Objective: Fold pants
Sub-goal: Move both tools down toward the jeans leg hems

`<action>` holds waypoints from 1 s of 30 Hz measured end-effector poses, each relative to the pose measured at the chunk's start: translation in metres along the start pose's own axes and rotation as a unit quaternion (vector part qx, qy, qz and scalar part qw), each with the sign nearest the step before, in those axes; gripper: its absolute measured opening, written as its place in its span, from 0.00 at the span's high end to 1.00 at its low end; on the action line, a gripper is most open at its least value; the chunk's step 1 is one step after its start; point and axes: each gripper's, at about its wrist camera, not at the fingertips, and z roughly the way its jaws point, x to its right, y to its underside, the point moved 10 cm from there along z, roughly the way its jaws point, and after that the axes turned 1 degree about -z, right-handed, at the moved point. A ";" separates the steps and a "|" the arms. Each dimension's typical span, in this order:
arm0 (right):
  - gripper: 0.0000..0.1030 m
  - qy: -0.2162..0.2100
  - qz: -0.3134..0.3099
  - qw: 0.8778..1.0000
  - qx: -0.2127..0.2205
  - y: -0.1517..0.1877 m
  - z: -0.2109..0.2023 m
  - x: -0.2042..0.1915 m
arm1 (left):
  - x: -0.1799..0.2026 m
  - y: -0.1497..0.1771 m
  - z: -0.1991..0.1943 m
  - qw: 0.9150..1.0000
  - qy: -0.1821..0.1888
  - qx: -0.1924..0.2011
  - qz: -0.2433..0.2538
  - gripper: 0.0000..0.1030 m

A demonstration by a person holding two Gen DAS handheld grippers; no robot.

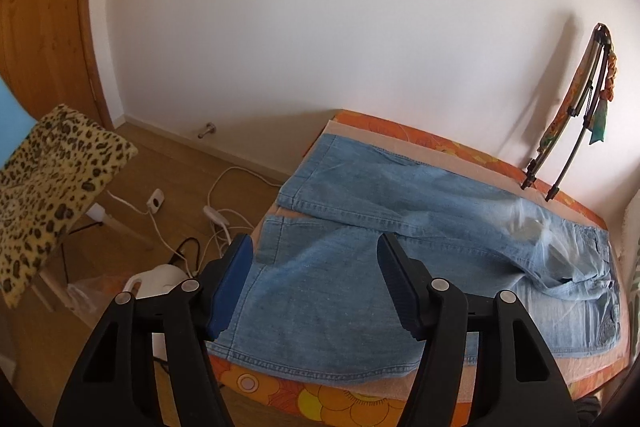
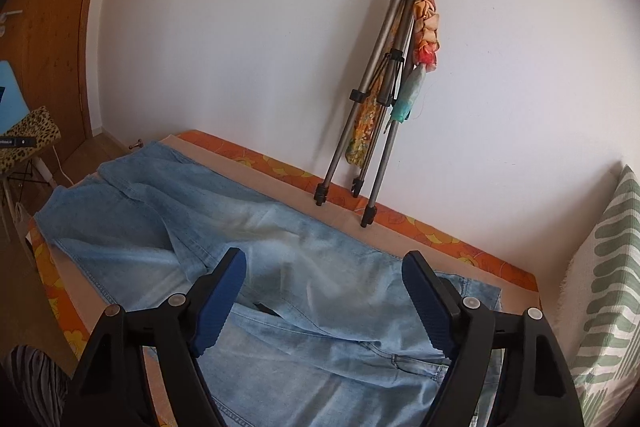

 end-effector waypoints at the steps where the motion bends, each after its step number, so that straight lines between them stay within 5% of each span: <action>1: 0.22 -0.009 -0.005 1.000 -0.007 -0.004 0.013 0.000 | 0.003 -0.007 0.008 1.000 0.001 -0.003 0.004 0.38; 13: 0.29 -0.069 -0.089 0.988 -0.103 -0.018 0.199 -0.021 | 0.086 -0.041 0.136 0.995 0.051 -0.072 0.055 0.38; 17: 0.34 -0.095 -0.095 0.983 -0.128 -0.011 0.256 -0.030 | 0.105 -0.037 0.185 0.991 0.070 -0.108 0.037 0.38; 24: 0.34 -0.117 -0.130 0.971 -0.163 0.006 0.322 -0.042 | 0.127 -0.037 0.240 0.987 0.085 -0.138 0.021 0.38; 30: 0.32 -0.141 -0.101 0.970 -0.168 0.002 0.361 -0.040 | 0.129 -0.024 0.267 0.984 0.081 -0.156 0.010 0.38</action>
